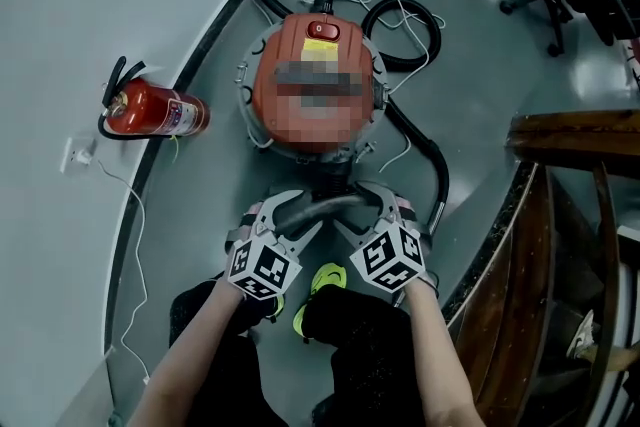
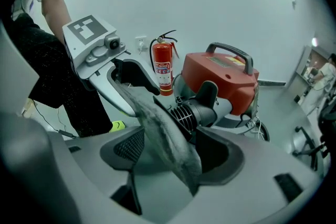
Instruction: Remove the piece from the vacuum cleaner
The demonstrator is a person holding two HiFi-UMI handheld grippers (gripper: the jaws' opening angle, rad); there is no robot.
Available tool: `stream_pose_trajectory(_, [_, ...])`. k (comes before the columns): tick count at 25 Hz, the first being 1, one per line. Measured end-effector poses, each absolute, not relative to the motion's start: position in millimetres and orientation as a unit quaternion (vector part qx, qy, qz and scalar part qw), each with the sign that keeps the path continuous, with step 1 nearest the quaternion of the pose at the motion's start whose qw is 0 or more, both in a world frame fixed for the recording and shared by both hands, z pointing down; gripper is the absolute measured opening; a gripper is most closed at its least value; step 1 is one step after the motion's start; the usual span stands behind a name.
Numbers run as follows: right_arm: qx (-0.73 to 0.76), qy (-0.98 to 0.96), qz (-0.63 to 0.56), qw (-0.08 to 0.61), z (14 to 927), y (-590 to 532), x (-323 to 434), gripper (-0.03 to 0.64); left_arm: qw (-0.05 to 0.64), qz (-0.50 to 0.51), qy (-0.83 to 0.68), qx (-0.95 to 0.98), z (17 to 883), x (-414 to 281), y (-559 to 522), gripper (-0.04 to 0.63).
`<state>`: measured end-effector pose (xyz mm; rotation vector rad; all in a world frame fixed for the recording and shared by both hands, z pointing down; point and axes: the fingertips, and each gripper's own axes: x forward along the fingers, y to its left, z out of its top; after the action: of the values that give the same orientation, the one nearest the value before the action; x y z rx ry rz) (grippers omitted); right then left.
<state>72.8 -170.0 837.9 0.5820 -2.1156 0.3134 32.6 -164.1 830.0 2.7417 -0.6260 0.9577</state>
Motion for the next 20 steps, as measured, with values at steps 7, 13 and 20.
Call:
stream_pose_trajectory(7, [0.231,-0.847,0.109,0.466,850,-166,74,0.302,0.083,0.329,-0.224,0.914,841,37,-164,0.230])
stream_pose_trajectory(13, [0.265,-0.840,0.096,0.464,849,-178,81,0.186,0.068,0.327,-0.232,0.914,842,39,-166,0.123])
stream_pose_trajectory(20, [0.276,-0.831,0.072,0.478,848,-175,84,0.142,0.068,0.324,-0.239,0.913,844,39,-166,0.080])
